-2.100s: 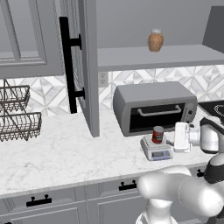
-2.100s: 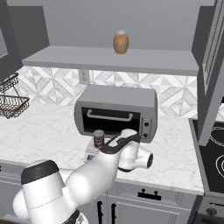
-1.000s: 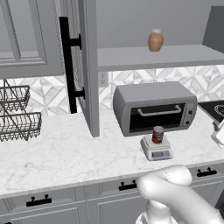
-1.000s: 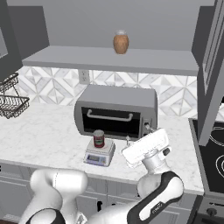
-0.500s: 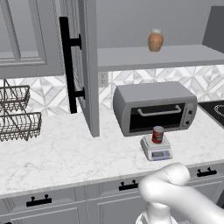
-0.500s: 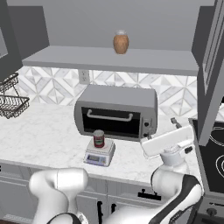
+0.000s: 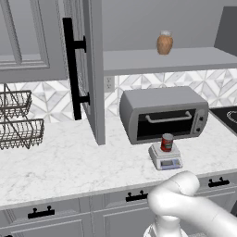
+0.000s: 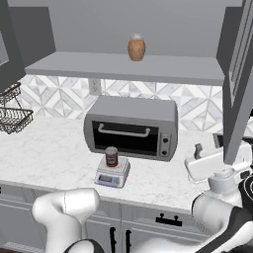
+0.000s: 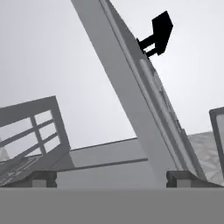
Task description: Pick the canned food and place it on the digital scale for weighing, and close the cabinet.
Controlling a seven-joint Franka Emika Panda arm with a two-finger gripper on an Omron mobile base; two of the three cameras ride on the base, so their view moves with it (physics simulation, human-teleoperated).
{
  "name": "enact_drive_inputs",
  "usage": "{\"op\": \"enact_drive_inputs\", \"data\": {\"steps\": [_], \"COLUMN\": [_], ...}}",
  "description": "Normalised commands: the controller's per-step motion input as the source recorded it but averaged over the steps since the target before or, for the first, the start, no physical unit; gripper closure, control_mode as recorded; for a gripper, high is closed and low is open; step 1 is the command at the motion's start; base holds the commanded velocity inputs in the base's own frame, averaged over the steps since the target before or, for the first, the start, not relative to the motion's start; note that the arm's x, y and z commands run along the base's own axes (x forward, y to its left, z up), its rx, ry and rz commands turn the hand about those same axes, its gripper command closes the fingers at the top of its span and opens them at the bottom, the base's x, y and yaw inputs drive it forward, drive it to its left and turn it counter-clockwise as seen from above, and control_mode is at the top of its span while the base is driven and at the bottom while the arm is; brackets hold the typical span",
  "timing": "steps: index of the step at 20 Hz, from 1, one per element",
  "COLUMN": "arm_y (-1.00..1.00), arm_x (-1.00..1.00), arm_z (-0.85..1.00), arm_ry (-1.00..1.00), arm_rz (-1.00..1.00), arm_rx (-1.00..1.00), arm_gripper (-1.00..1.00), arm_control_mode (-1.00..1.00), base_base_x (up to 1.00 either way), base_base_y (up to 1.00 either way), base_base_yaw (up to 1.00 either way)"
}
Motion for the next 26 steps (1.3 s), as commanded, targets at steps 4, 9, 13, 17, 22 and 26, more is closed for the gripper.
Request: {"op": "enact_drive_inputs", "data": {"steps": [4,9,13,17,22,26], "arm_y": [-0.47,-0.47,-0.51,-0.55,-0.34,0.21], "arm_x": [-0.60,-0.23,0.00,-0.01,0.00,0.00], "arm_z": [-0.19,0.08,0.33,-0.01,0.49,0.95], "arm_ry": [0.22,0.15,0.08,0.31,0.16,0.29], "arm_rz": [-0.01,0.00,0.00,0.00,-0.01,0.00], "arm_rx": [-0.03,0.00,0.04,0.00,0.00,-0.08], "arm_gripper": [-1.00,-1.00,-1.00,-1.00,-1.00,-1.00], "arm_control_mode": [-1.00,-1.00,-1.00,-1.00,-1.00,-1.00], "base_base_x": [0.00,0.00,0.00,0.00,0.00,0.00], "base_base_y": [0.00,0.00,0.00,0.00,0.00,0.00], "base_base_yaw": [0.00,0.00,0.00,0.00,0.00,0.00]}}
